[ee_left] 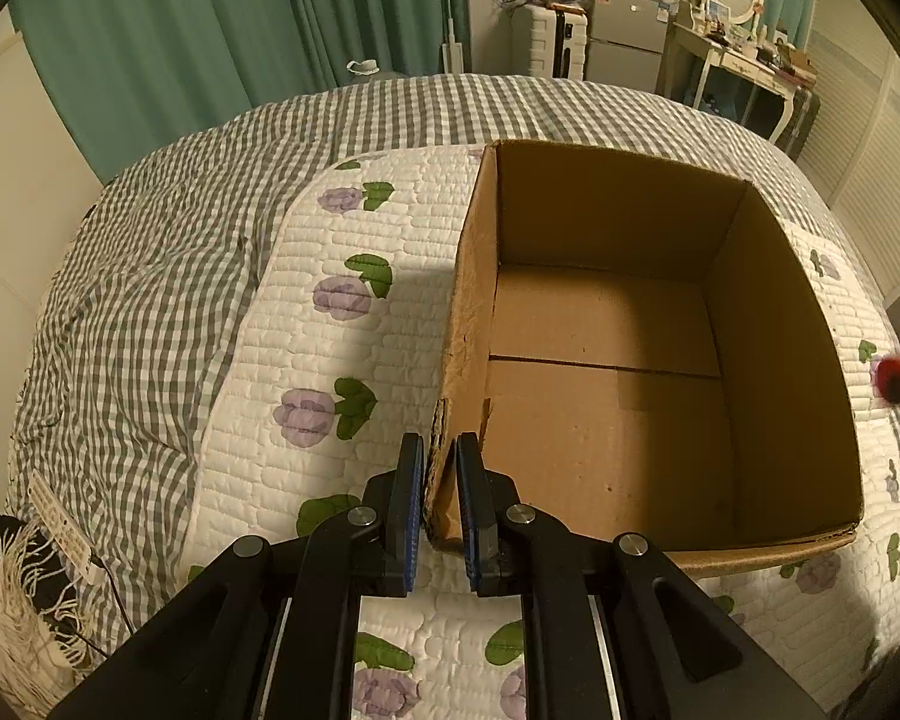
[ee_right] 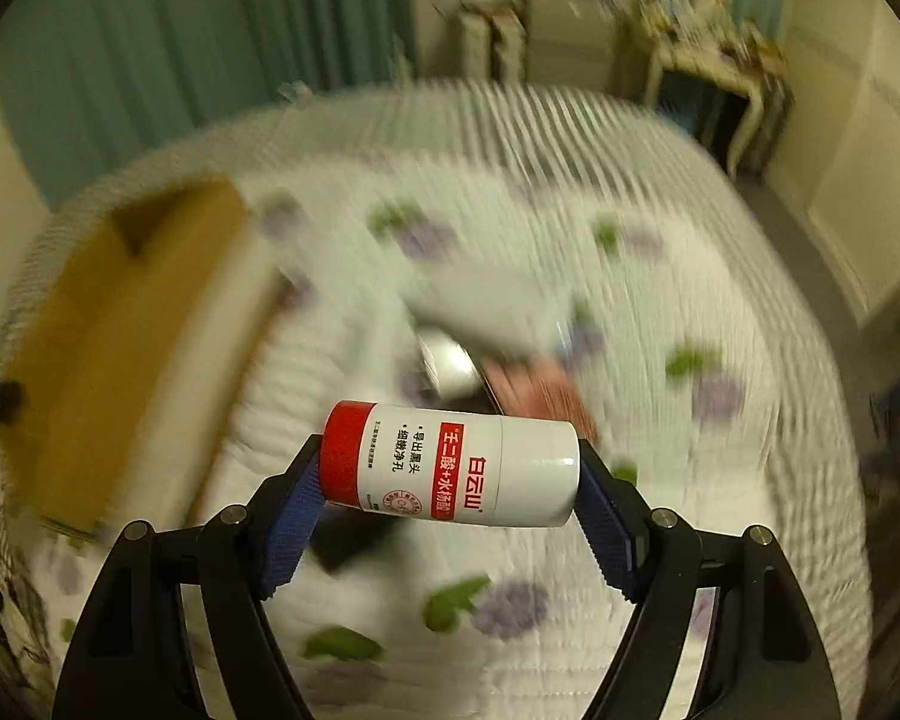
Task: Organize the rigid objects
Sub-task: 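Carry the bottle into the box and open the right tool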
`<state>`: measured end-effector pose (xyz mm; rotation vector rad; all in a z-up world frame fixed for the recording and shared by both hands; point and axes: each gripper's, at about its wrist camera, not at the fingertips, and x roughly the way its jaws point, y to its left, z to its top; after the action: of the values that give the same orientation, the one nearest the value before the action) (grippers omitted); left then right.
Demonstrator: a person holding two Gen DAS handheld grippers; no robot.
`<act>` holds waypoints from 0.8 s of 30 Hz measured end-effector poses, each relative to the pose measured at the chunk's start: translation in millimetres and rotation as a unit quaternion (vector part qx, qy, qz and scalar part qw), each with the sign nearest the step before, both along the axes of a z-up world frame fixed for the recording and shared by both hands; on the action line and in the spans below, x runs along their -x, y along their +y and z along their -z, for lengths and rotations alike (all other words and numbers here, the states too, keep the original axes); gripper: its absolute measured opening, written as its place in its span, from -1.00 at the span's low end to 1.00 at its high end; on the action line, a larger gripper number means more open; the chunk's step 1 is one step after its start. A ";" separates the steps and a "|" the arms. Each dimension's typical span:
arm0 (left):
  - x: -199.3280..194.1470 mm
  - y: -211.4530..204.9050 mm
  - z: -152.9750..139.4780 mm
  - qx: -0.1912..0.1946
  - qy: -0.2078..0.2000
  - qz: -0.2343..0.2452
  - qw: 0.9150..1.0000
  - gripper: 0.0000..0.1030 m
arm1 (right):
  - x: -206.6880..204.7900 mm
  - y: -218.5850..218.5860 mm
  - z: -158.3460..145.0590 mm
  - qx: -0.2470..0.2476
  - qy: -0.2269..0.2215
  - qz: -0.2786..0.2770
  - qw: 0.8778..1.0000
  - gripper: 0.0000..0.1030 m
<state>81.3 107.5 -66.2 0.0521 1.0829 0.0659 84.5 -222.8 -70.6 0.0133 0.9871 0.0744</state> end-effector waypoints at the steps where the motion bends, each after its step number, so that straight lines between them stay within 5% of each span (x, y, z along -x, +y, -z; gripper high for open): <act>1: 0.0 0.5 -0.3 0.001 0.000 -0.001 1.000 -0.78 | -0.6 10.7 -17.9 0.003 -0.020 -0.016 1.000 0.51; 4: 1.0 -1.0 -1.1 0.000 -0.002 -0.002 1.000 -0.78 | -6.6 50.9 -60.3 -0.003 -0.067 -0.073 0.995 0.50; 9: 0.8 -3.1 -0.7 -0.005 -0.002 -0.002 1.000 -0.78 | -12.2 114.8 -78.4 0.000 -0.088 -0.151 0.985 0.50; 16: 1.2 -1.6 -0.4 -0.003 0.000 -0.002 1.000 -0.78 | -30.7 186.0 -25.6 0.029 -0.046 -0.209 0.976 0.50; 24: 0.5 -3.1 0.7 -0.003 0.001 0.000 1.000 -0.78 | -28.9 192.1 -2.9 0.040 -0.038 -0.214 0.975 0.51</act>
<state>80.8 104.4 -67.0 0.0570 1.0839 0.0681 113.4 -30.7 -67.7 -0.2756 0.9033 0.4274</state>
